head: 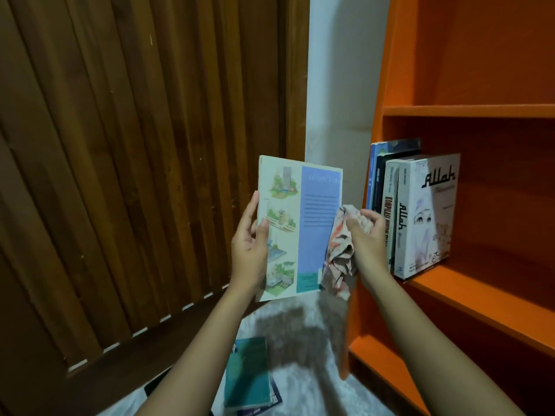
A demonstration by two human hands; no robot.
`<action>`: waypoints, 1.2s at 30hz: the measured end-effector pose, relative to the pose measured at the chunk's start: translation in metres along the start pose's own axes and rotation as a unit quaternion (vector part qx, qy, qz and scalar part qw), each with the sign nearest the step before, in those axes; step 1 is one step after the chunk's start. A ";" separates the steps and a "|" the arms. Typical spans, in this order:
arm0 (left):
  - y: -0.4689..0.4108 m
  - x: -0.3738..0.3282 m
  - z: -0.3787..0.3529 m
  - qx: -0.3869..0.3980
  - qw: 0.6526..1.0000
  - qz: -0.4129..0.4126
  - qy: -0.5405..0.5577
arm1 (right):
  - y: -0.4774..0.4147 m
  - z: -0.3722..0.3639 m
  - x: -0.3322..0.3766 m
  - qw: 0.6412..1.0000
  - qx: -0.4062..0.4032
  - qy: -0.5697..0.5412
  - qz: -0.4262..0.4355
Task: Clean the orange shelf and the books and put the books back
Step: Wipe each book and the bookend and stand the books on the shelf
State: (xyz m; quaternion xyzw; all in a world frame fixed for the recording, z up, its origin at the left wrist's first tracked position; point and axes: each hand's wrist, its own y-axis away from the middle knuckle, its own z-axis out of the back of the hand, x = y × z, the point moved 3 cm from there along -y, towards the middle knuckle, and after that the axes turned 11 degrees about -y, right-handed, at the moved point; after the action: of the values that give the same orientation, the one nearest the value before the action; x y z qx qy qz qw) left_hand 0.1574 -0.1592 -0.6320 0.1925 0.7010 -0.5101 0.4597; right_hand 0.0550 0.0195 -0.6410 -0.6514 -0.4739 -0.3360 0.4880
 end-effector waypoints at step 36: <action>0.015 -0.002 -0.016 0.040 0.980 0.078 0.181 | -0.021 -0.007 -0.001 0.985 -0.104 0.084 0.110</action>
State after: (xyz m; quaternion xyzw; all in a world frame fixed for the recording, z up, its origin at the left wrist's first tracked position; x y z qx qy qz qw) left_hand 0.1623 -0.1382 -0.6377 0.3541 0.7347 -0.4567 0.3552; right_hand 0.0355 0.0145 -0.6333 -0.7161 -0.3187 -0.3813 0.4901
